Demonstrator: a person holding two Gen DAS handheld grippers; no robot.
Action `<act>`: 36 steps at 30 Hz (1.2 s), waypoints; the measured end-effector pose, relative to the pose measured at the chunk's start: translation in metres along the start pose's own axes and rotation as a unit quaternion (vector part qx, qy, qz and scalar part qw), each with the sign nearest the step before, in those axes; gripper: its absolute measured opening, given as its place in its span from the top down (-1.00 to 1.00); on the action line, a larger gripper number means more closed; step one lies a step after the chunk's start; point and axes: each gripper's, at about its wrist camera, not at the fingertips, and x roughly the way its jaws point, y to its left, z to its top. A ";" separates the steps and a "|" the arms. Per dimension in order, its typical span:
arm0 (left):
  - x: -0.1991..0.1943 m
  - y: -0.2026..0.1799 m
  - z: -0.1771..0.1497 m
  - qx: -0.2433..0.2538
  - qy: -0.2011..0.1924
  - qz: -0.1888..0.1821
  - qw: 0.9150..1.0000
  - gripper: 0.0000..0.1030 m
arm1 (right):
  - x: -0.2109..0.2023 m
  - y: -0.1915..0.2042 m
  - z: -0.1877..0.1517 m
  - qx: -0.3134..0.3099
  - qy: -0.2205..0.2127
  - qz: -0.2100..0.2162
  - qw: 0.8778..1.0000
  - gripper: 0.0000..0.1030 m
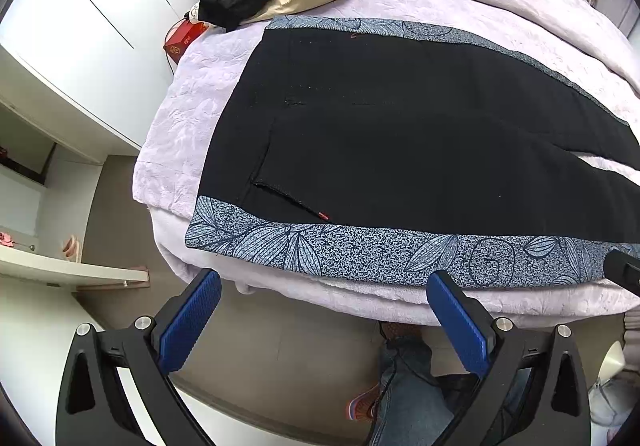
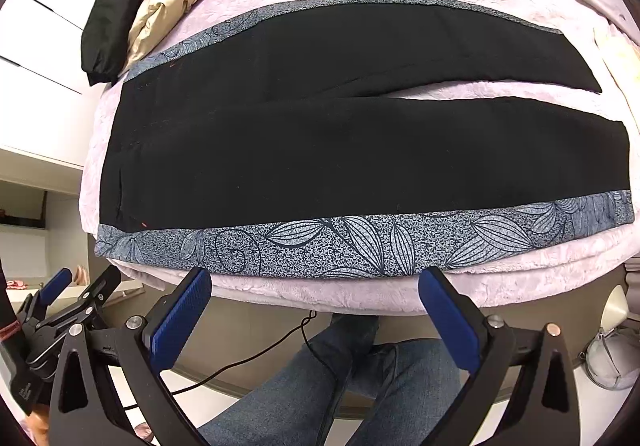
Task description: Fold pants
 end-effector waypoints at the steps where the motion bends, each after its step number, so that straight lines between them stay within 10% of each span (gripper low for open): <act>1: 0.001 -0.001 0.000 0.001 0.001 0.002 1.000 -1.00 | 0.000 -0.001 -0.001 0.002 0.001 0.000 1.000 -1.00; 36: -0.014 0.012 -0.042 0.068 -0.019 -0.006 0.997 -1.00 | -0.060 -0.004 -0.071 0.021 -0.089 -0.037 0.995 -1.00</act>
